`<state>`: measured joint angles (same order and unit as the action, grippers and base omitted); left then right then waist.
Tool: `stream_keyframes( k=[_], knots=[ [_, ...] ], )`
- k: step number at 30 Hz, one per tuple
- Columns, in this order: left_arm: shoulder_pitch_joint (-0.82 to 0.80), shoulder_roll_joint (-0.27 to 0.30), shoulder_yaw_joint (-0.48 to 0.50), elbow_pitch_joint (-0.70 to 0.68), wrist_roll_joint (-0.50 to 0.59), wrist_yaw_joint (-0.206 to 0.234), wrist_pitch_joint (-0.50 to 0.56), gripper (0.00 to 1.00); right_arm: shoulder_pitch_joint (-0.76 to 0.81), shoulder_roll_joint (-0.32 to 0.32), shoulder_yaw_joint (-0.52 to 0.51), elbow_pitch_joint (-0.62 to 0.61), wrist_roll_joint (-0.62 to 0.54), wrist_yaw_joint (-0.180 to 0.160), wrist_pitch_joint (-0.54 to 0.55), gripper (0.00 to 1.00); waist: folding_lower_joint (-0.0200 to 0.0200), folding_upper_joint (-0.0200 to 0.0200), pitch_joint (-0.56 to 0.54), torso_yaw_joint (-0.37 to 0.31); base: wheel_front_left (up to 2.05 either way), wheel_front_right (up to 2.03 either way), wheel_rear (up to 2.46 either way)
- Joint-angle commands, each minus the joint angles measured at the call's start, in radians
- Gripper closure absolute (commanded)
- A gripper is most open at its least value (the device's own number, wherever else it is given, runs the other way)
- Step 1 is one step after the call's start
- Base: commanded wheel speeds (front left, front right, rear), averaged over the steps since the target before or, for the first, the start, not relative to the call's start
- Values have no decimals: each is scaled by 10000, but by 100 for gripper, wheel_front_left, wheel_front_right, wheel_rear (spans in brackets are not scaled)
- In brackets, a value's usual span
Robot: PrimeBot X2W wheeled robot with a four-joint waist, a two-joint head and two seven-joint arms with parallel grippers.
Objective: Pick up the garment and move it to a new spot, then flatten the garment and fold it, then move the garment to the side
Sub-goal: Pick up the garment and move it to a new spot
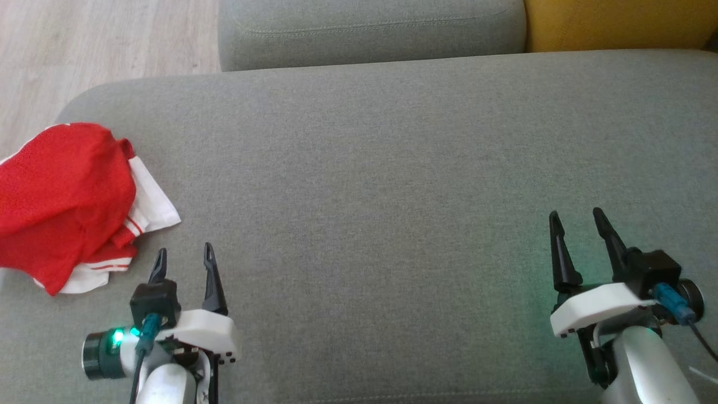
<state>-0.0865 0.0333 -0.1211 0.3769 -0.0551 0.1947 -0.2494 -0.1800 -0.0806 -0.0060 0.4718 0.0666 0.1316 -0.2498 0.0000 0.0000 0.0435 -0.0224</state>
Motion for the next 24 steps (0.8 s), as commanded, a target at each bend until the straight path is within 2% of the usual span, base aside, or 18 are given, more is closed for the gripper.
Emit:
stream_keyframes(
  k=[1,6,11,20,21,24],
  knots=[
    [-384,175,338,-276,91,8,-124,0,-474,-16,191,-203,-104,-9,-120,0,0,0,-4,25,0,0,0],
    [-329,173,335,-215,74,-38,-124,0,-401,-8,235,-124,-94,-9,-120,0,0,0,-3,174,0,0,0],
    [-287,172,280,-154,-55,-8,-124,0,-426,-76,638,-80,40,-9,-120,0,0,0,47,696,0,0,0],
    [-27,171,196,-129,-124,-74,-124,0,-357,-23,1239,-33,319,-9,-120,0,0,0,-117,2804,0,0,0],
    [6,207,111,-163,-12,-182,-124,0,-330,-6,1291,-25,341,-9,-120,0,0,0,-137,3056,0,0,0],
    [117,214,317,-310,-112,-104,-124,0,-281,43,1426,8,399,-9,-120,0,0,0,-187,3759,0,0,0]
  ],
)
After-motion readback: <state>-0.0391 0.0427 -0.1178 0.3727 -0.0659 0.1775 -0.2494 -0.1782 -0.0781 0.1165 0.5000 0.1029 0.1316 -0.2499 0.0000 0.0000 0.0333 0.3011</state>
